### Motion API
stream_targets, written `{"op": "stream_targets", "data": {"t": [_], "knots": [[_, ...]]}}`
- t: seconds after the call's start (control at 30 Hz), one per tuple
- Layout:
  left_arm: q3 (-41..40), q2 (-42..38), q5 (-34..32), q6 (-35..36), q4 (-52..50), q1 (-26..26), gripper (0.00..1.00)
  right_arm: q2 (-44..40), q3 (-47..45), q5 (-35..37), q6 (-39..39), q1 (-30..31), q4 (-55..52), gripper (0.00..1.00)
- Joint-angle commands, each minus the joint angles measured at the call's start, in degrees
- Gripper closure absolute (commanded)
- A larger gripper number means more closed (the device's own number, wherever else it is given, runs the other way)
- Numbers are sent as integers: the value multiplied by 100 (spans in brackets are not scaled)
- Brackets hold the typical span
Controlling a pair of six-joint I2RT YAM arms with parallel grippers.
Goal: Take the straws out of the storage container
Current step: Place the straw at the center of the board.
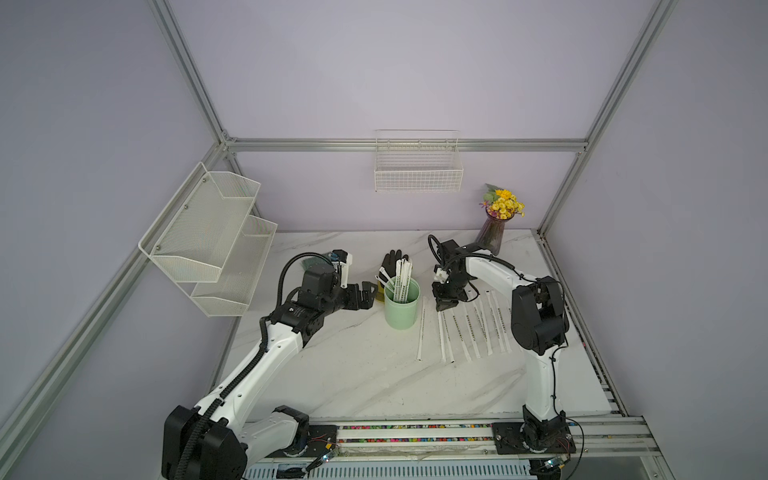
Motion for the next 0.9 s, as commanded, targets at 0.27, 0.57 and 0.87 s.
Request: {"op": "stream_targets", "data": {"t": [0.27, 0.57, 0.87], "knots": [[27, -32, 26, -1, 144, -16, 0, 229, -156, -111, 114, -7, 394, 87], [11, -23, 29, 3, 140, -16, 0, 208, -319, -98, 169, -8, 509, 85], [17, -45, 22, 2, 131, -16, 0, -154, -461, -70, 290, -6, 766, 83]]}}
